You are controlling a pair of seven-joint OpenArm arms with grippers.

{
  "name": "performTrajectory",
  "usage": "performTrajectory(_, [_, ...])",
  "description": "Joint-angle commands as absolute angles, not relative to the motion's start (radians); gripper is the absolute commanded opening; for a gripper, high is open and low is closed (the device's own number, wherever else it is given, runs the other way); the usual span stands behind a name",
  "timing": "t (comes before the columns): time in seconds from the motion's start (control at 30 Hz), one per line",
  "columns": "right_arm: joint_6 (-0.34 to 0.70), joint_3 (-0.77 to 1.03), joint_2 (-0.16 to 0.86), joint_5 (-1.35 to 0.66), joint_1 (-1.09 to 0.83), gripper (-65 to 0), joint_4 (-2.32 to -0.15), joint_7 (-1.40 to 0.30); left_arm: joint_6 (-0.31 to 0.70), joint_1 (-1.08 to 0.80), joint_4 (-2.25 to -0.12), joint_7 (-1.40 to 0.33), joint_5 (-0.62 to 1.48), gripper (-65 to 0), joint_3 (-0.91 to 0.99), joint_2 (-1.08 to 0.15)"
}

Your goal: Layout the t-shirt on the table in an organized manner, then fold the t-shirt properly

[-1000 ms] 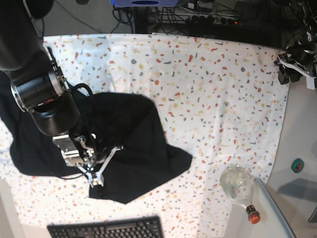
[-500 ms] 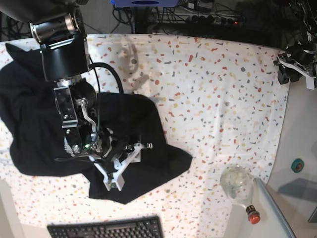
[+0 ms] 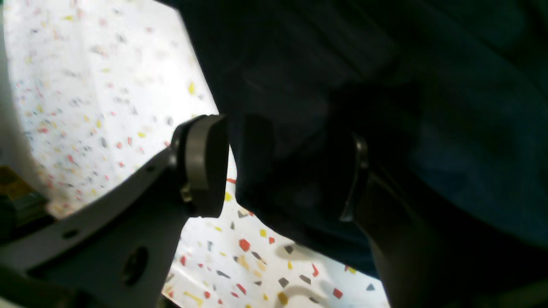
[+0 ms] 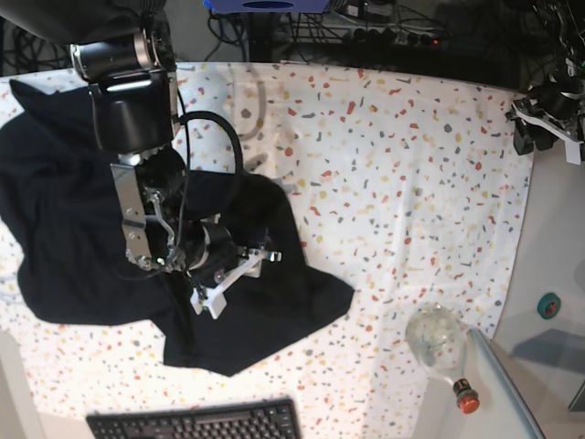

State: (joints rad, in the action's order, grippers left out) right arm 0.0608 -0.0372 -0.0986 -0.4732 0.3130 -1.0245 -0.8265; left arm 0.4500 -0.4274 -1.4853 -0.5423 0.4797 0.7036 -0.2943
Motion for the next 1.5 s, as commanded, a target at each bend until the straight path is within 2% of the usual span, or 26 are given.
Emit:
performTrajectory(0.0, [0.065, -0.036, -0.093, -0.489, 0.343, -31.1, -1.032, -0.811, 0.455, -0.429, -1.498, -0.521, 0.495, -39.2, 0.711, -0.312])
performTrajectory(0.53, [0.058, -0.031, -0.087, -0.499, 0.357, -30.9, -1.023, -0.803, 0.455, -0.430, -1.497, -0.521, 0.495, -39.2, 0.711, -0.309])
performTrajectory(0.8, [0.058, -0.035, -0.087, -0.499, 0.374, -31.1, -0.880, -0.737, 0.455, -0.446, -1.497, -0.518, 0.495, -39.2, 0.711, -0.309])
performTrajectory(1.17, [0.064, -0.036, -0.097, -0.499, 0.383, -32.1, -0.877, -0.734, 0.455, -0.446, -1.497, -0.518, 0.495, -39.2, 0.711, -0.309])
performTrajectory(1.27, [0.065, -0.036, -0.097, -0.503, 0.386, -41.3, -0.877, -0.734, 0.455, -0.446, -1.497, -0.518, 0.495, -39.2, 0.711, -0.309])
performTrajectory(1.37, [0.067, -0.036, -0.101, -0.503, 0.386, -54.5, -0.878, -0.734, 0.455, -0.446, -1.497, -0.518, 0.495, -39.2, 0.711, -0.309])
performTrajectory(1.43, [0.090, -0.036, -0.108, -0.503, 0.387, -63.0, -0.891, -0.733, 0.455, -0.446, -1.497, -0.518, 0.495, -39.2, 0.711, -0.309])
performTrajectory(1.47, [0.119, -0.036, -0.108, -0.503, 0.381, -65.0, -0.914, -0.733, 0.455, -0.446, -1.497, -0.518, 0.495, -39.2, 0.711, -0.309])
